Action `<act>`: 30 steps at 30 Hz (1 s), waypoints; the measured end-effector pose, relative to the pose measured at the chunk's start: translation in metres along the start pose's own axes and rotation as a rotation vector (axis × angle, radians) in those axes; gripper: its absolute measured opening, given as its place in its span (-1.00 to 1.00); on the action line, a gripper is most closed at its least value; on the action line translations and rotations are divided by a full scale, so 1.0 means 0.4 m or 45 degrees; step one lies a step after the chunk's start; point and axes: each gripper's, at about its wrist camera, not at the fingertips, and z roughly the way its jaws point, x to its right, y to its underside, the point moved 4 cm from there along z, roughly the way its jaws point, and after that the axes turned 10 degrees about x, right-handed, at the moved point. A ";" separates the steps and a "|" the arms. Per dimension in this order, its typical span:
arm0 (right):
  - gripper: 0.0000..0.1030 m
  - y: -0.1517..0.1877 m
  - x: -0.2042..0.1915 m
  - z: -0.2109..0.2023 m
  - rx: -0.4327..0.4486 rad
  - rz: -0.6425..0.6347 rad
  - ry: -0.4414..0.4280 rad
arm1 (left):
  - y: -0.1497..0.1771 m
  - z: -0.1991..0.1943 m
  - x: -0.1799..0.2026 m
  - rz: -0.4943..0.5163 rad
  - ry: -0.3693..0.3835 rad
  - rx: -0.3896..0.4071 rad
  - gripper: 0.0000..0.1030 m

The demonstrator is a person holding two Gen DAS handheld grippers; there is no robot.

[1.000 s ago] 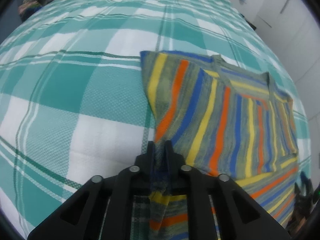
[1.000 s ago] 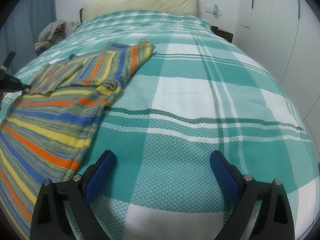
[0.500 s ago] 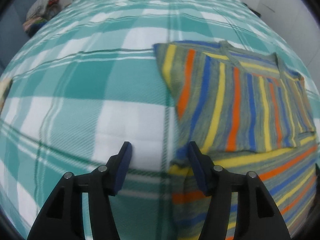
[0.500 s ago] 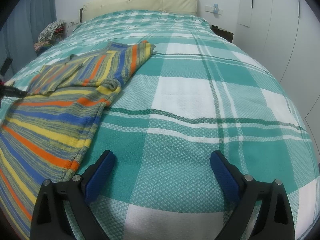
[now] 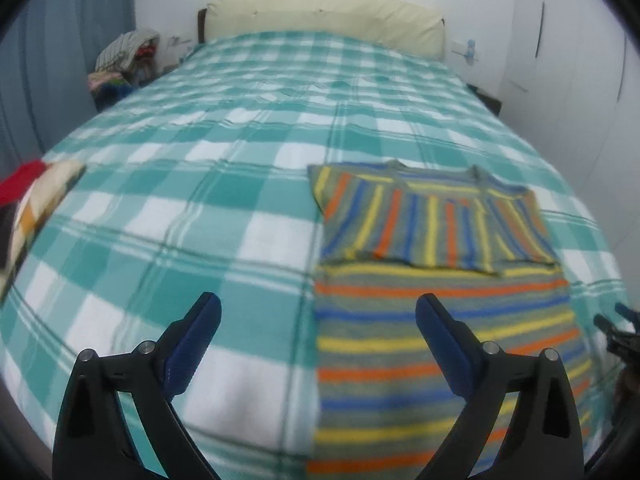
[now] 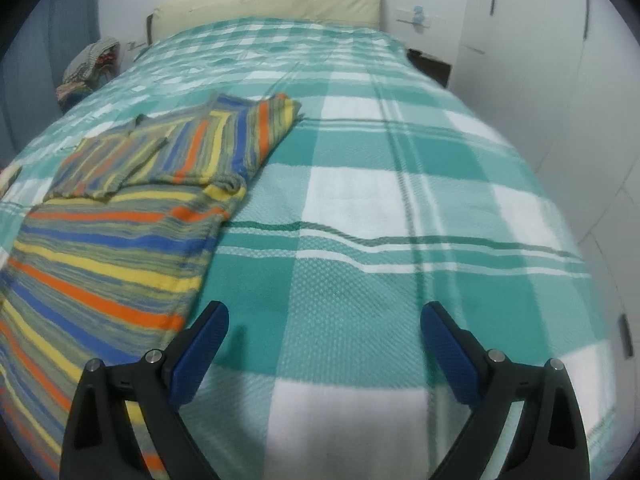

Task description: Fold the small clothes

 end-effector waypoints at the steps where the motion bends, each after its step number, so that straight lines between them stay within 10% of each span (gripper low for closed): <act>1: 0.86 -0.006 -0.002 -0.017 0.010 -0.006 0.020 | 0.018 -0.010 0.007 -0.018 0.011 0.008 0.91; 13: 0.93 -0.028 -0.051 -0.163 0.189 -0.086 0.175 | 0.123 0.015 0.117 0.078 0.034 -0.006 0.91; 30: 0.93 -0.024 -0.039 -0.141 0.161 -0.079 0.234 | 0.134 0.017 0.128 0.089 0.002 -0.005 0.91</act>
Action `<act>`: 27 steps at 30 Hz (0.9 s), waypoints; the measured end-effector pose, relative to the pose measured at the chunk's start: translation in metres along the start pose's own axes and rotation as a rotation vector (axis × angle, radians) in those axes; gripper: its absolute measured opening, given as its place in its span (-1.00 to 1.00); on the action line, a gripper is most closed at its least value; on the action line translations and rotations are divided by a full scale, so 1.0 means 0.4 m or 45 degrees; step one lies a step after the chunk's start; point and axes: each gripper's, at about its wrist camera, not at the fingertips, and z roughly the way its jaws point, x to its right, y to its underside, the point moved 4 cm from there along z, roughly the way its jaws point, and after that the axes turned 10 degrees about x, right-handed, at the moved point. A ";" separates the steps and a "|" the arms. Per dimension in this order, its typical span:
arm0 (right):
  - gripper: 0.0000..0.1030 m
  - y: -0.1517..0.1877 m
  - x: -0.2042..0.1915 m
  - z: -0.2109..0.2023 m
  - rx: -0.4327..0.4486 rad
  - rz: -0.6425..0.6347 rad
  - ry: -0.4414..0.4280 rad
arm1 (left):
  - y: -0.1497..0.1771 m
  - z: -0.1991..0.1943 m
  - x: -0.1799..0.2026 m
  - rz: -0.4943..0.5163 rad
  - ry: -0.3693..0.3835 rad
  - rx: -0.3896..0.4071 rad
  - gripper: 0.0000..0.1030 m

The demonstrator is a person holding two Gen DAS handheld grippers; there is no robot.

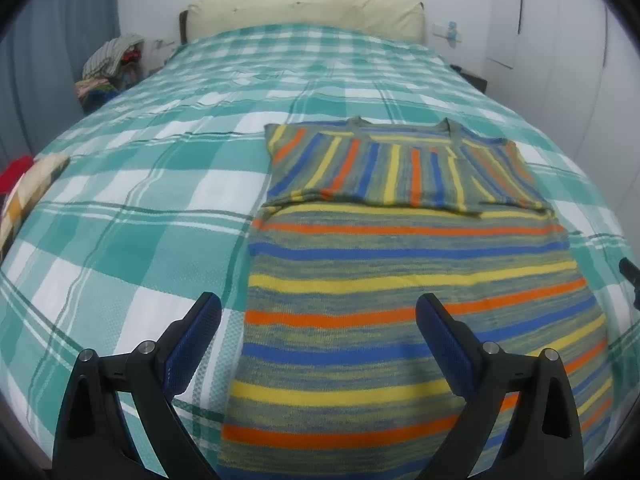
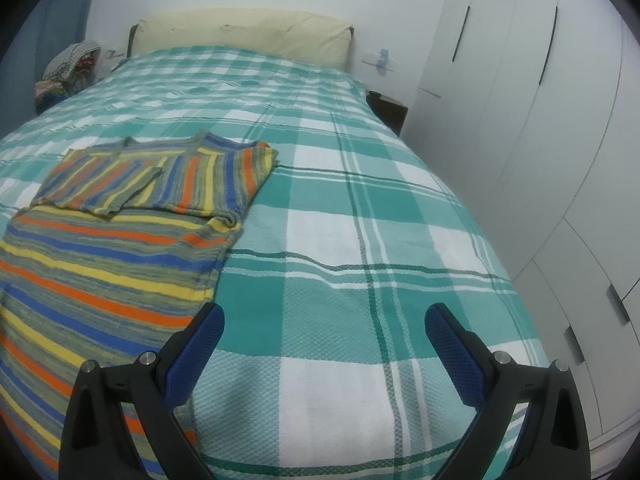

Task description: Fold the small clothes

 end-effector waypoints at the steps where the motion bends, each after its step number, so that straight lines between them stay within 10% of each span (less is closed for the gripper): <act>1: 0.93 0.000 0.001 0.002 -0.001 -0.001 0.005 | 0.000 0.000 0.000 0.000 0.000 0.001 0.91; 27: 0.93 0.010 0.000 0.011 -0.013 -0.035 0.033 | 0.008 0.003 0.008 0.024 -0.009 -0.025 0.91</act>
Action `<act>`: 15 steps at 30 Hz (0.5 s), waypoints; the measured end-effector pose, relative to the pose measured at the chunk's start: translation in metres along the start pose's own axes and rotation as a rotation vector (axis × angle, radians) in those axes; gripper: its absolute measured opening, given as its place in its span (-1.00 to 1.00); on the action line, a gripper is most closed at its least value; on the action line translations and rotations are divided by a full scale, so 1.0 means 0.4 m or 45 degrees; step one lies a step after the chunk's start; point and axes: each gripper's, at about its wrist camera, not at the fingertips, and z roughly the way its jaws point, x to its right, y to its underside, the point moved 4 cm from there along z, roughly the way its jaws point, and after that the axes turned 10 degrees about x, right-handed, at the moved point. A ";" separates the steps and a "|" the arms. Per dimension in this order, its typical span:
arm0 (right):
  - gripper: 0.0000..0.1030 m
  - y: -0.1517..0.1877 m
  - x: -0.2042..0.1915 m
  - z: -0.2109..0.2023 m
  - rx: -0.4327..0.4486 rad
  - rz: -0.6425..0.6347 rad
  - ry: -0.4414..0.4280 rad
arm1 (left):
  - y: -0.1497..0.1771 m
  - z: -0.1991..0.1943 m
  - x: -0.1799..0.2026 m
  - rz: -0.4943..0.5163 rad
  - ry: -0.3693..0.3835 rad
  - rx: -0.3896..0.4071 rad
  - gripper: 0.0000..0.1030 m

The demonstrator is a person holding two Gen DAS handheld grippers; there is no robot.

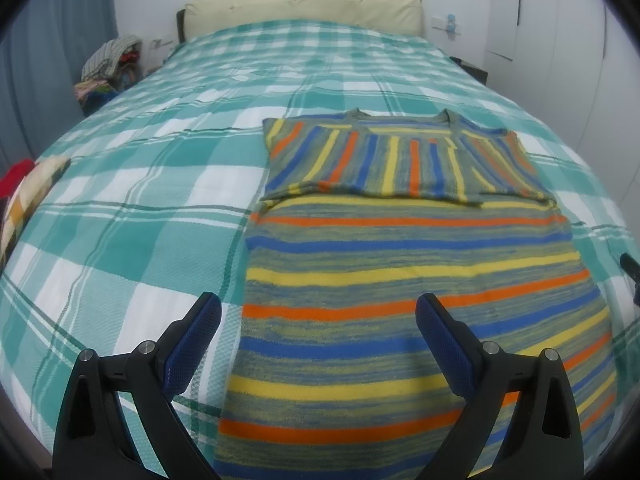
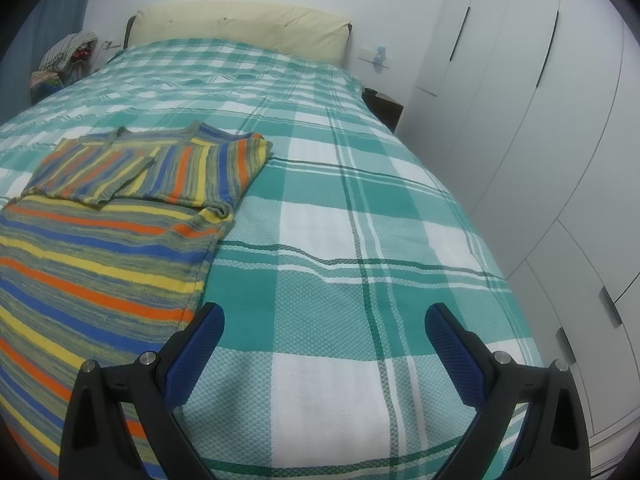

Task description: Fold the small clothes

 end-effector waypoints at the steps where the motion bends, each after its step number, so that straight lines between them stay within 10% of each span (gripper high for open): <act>1: 0.93 0.000 0.000 0.000 0.000 -0.002 -0.001 | 0.000 0.000 -0.001 0.000 0.001 0.000 0.91; 15: 0.93 -0.002 0.000 -0.001 0.001 -0.012 0.005 | 0.001 0.001 -0.005 0.012 -0.004 -0.005 0.91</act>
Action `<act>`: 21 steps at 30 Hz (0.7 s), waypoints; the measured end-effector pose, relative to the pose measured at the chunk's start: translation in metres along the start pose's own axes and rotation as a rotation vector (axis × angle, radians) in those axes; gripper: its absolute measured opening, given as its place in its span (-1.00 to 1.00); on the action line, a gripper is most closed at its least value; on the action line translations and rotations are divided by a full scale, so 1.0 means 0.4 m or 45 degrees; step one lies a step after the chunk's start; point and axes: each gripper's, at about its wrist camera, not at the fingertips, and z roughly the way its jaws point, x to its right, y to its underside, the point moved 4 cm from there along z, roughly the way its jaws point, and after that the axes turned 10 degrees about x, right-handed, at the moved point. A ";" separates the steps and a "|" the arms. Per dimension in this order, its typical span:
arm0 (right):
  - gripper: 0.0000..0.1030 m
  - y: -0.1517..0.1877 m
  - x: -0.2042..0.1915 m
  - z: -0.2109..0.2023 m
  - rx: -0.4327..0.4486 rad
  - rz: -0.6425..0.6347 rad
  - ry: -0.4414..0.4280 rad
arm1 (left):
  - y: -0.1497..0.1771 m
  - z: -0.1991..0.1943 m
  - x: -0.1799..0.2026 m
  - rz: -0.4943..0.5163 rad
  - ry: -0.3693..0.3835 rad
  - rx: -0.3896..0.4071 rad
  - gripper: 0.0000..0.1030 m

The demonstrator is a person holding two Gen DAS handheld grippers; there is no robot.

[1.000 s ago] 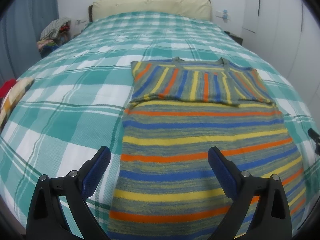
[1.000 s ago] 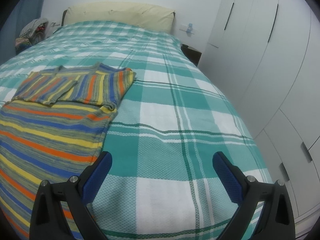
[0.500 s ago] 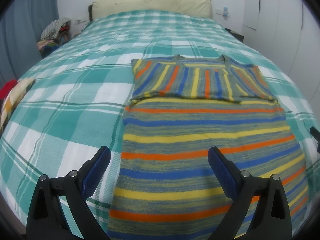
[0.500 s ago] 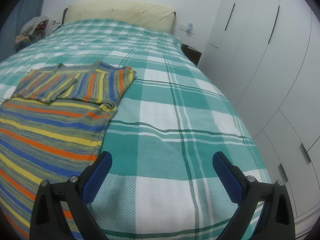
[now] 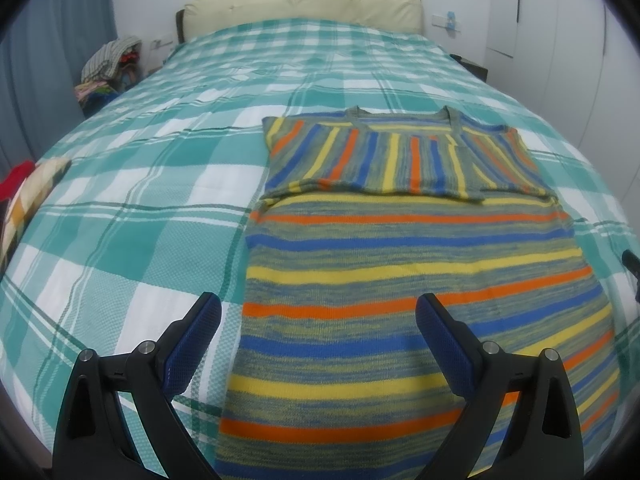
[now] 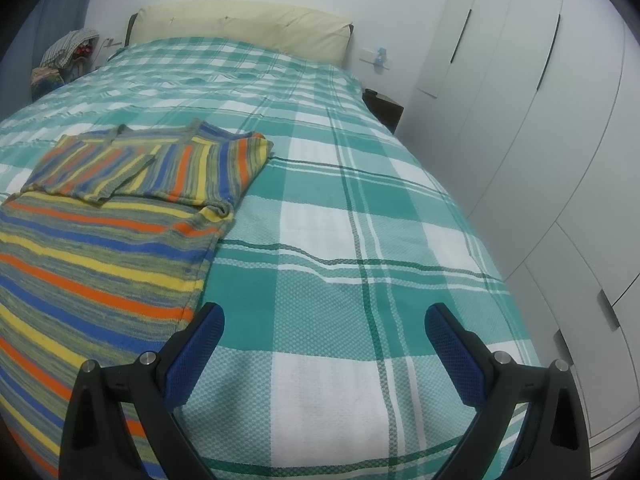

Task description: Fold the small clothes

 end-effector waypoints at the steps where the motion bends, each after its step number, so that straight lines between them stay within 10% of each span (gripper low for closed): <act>1: 0.93 0.000 0.001 0.000 0.000 -0.001 0.001 | 0.000 0.000 0.000 0.000 0.000 -0.002 0.91; 21: 0.93 -0.009 0.025 -0.006 -0.016 0.007 -0.037 | 0.040 -0.038 -0.067 0.034 -0.032 -0.145 0.91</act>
